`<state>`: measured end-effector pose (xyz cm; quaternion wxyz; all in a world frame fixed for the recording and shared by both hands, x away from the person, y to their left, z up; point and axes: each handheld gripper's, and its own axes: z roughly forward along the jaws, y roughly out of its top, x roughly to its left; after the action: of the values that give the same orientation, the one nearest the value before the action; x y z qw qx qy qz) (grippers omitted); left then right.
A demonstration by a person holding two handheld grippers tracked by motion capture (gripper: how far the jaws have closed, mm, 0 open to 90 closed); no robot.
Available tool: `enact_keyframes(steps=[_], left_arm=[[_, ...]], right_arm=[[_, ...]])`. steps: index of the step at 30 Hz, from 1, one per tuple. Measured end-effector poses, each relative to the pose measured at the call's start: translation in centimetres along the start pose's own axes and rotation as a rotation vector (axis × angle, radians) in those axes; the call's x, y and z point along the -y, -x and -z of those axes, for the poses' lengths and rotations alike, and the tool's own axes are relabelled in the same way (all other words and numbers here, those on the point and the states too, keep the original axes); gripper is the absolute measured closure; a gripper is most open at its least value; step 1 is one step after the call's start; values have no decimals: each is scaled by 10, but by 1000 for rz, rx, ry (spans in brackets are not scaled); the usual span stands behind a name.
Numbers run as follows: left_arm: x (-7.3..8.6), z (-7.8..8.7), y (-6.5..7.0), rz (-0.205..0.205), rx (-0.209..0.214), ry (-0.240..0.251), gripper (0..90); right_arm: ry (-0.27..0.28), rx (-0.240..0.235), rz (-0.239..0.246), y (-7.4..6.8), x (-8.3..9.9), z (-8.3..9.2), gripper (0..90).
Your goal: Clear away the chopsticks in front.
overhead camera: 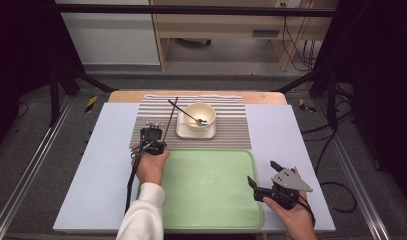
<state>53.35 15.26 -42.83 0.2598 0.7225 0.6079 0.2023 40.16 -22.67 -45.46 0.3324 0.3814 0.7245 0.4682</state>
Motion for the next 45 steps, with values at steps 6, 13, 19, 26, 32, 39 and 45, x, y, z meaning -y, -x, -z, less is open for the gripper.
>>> enact_keyframes(steps=[6,13,19,26,32,39,45], left_arm=[[23,32,-7,37,-9,31,862],[39,61,-14,48,-49,71,862],[51,73,-19,48,-54,73,863],[64,77,-15,64,-36,86,863],[75,80,-13,65,-20,89,863],[84,84,-13,66,-17,94,863],[91,86,-14,70,-11,94,863]], right_arm=[[8,-4,-1,-1,-1,1,95],[11,-4,-9,-1,-2,1,95],[10,-3,-14,-1,-2,1,95],[13,-4,-17,0,-2,1,95],[12,1,-17,1,-1,1,91],[19,9,-15,2,-1,1,89],[31,7,-15,2,-2,2,84]])
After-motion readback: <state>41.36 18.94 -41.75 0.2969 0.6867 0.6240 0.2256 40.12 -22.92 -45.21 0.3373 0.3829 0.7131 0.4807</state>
